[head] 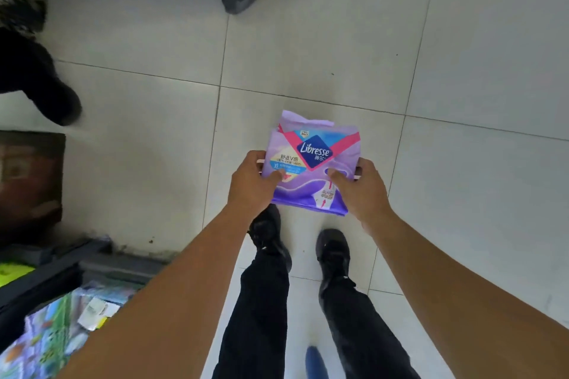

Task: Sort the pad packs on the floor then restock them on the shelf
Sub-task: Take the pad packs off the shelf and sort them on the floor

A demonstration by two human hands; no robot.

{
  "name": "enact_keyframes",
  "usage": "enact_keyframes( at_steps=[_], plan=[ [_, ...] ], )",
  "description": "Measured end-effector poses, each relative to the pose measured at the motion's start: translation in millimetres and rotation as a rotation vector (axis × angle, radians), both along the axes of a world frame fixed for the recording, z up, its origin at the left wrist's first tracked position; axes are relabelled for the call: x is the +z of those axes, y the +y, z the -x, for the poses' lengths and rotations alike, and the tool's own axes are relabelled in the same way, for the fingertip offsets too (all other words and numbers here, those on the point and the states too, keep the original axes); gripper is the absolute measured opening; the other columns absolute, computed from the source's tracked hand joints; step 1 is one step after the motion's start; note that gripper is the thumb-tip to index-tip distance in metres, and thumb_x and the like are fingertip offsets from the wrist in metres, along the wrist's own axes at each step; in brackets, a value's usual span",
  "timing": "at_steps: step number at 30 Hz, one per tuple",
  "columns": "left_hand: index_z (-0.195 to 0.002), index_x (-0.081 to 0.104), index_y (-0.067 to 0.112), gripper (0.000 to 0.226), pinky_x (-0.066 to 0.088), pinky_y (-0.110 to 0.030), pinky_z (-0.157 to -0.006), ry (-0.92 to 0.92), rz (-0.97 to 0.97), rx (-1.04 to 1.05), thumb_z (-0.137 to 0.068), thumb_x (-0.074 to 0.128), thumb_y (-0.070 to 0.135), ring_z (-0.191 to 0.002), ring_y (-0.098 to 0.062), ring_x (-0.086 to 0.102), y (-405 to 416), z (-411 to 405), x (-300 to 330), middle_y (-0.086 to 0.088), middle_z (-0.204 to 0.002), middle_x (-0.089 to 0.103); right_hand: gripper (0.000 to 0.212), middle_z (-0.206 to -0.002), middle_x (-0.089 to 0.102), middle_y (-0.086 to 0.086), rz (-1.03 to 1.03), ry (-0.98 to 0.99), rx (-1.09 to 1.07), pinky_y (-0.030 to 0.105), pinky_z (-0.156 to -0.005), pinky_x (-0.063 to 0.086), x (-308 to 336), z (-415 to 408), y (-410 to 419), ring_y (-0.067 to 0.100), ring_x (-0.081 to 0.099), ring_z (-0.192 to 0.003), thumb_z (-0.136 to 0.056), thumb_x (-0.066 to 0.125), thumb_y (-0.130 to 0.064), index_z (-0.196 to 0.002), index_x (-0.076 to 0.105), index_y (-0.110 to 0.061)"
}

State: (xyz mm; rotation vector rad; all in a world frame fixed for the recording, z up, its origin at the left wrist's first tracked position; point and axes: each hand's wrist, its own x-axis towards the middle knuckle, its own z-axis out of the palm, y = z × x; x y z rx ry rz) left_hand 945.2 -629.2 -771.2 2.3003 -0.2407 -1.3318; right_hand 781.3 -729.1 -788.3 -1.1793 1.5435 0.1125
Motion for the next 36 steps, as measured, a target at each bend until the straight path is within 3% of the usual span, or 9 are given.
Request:
enact_keyframes(
  at_steps=[3,8,12,17,21,26,32,36],
  plan=[
    [-0.12,0.052,0.017,0.039,0.053,-0.021,-0.071,0.008,-0.036,-0.034,-0.088,0.071,0.029,-0.1,-0.018,0.064,-13.6,-15.7,-52.9,0.0,-0.116,0.065,0.042,-0.109,0.065,0.0,0.026,0.061,-0.009,0.025,-0.069,0.054,-49.4,-15.0,-11.6,0.016,0.068,-0.091,-0.084,0.073,-0.037,-0.112,0.052,-0.014],
    [-0.119,0.05,0.015,0.039,0.044,-0.012,-0.062,-0.062,-0.024,-0.094,-0.089,0.069,0.03,-0.09,-0.012,0.061,-25.6,-26.4,-123.2,0.001,-0.114,0.065,0.032,-0.105,0.063,0.001,0.125,0.07,0.02,0.027,-0.071,0.052,-115.1,-27.8,-19.0,0.017,0.065,-0.091,-0.086,0.072,-0.033,-0.103,0.047,-0.02],
    [-0.121,0.049,0.013,0.038,0.048,-0.022,-0.073,-0.136,-0.031,-0.157,-0.092,0.065,0.03,-0.104,-0.022,0.065,-37.3,-23.5,-206.9,-0.004,-0.119,0.065,0.032,-0.11,0.064,0.008,0.194,0.097,0.046,0.038,-0.085,0.053,-197.6,-30.6,-22.1,0.024,0.063,-0.098,-0.086,0.071,-0.035,-0.102,0.048,-0.019],
    [-0.132,0.041,0.011,0.044,0.044,-0.024,-0.079,-0.093,-0.101,-0.26,-0.095,0.06,0.026,-0.116,-0.026,0.059,-41.3,-11.0,-247.7,-0.007,-0.13,0.059,0.045,-0.125,0.06,0.011,0.049,0.185,0.211,0.026,-0.084,0.04,-232.9,-25.9,-30.6,0.029,0.057,-0.115,-0.093,0.062,-0.034,-0.125,0.048,-0.006],
    [-0.149,0.022,0.008,0.06,0.042,-0.029,-0.095,-0.078,-0.193,-0.231,-0.099,0.052,0.022,-0.13,-0.028,0.048,-41.2,-15.6,-201.3,-0.014,-0.145,0.045,0.057,-0.142,0.049,0.014,0.019,0.272,0.351,0.026,-0.093,0.036,-181.6,-25.7,-42.7,0.03,0.047,-0.129,-0.097,0.054,-0.034,-0.141,0.037,-0.002],
    [-0.134,0.045,0.014,0.038,0.04,-0.023,-0.077,-0.191,-0.127,-0.209,-0.097,0.052,0.024,-0.115,-0.023,0.057,-19.8,-20.0,-96.0,-0.008,-0.129,0.058,0.051,-0.14,0.052,0.008,0.176,0.171,0.596,0.03,-0.102,0.037,-63.6,-40.0,-38.6,0.025,0.05,-0.126,-0.097,0.053,-0.03,-0.143,0.041,-0.011],
    [-0.122,0.054,0.02,0.027,0.044,-0.027,-0.08,-0.332,-0.016,-0.017,-0.096,0.05,0.024,-0.101,-0.019,0.06,7.5,-29.9,42.5,0.001,-0.114,0.063,0.042,-0.133,0.054,0.009,0.413,-0.029,0.919,0.028,-0.092,0.039,77.9,-83.7,-13.0,0.026,0.051,-0.119,-0.098,0.052,-0.025,-0.137,0.048,-0.011],
    [-0.118,0.055,0.022,0.023,0.047,-0.029,-0.08,-0.461,0.016,0.171,-0.096,0.048,0.025,-0.095,-0.015,0.06,46.4,-38.1,115.8,0.006,-0.107,0.064,0.043,-0.134,0.055,0.005,0.53,-0.171,1.121,0.028,-0.097,0.036,145.5,-121.4,19.0,0.022,0.049,-0.123,-0.098,0.05,-0.027,-0.139,0.048,-0.013]
  ],
)
